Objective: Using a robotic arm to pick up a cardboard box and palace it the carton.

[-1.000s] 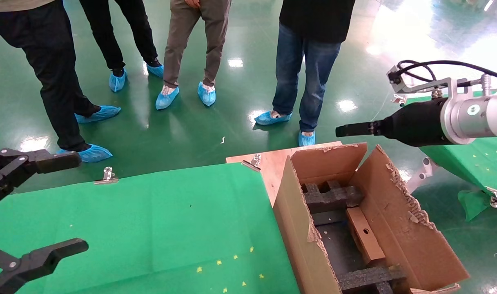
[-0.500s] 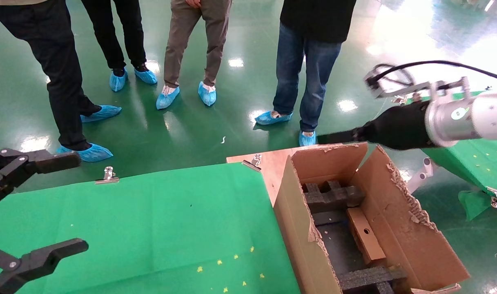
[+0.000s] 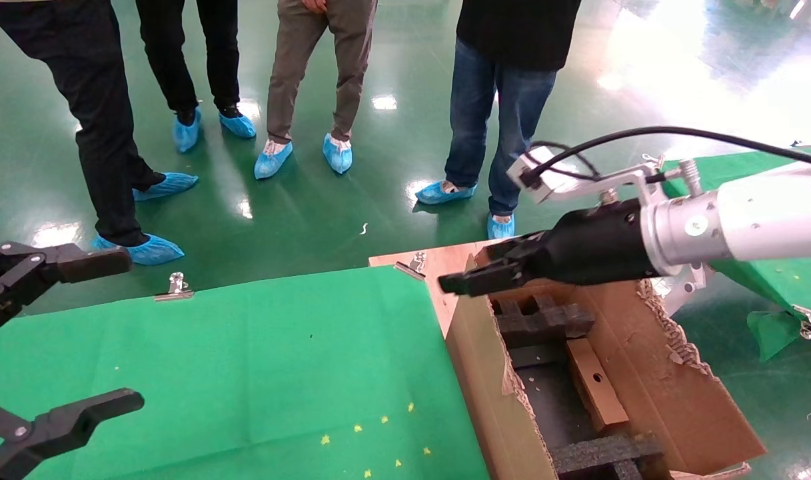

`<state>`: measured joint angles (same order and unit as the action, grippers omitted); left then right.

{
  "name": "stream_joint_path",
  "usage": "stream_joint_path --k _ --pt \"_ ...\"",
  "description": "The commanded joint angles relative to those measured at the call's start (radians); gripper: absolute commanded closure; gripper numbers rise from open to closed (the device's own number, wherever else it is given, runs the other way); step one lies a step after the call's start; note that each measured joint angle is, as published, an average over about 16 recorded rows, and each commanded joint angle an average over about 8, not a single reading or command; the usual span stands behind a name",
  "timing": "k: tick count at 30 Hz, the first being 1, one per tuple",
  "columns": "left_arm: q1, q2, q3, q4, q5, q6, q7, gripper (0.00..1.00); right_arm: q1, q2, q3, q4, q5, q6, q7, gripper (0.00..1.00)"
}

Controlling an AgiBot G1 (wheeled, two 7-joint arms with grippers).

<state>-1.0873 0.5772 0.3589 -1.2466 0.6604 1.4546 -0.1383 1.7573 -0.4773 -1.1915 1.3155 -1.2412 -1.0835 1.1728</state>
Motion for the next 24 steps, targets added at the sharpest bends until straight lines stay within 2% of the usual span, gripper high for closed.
stream_joint_path --k 1,24 --pt "0.000 0.000 0.000 0.000 0.000 0.000 0.000 0.00 -0.037 -0.007 0.049 -0.002 0.027 -0.022 -0.053 0.00" --pt "0.000 0.000 0.000 0.000 0.000 0.000 0.000 0.00 -0.457 -0.090 0.611 -0.021 0.342 -0.276 -0.660 0.00"
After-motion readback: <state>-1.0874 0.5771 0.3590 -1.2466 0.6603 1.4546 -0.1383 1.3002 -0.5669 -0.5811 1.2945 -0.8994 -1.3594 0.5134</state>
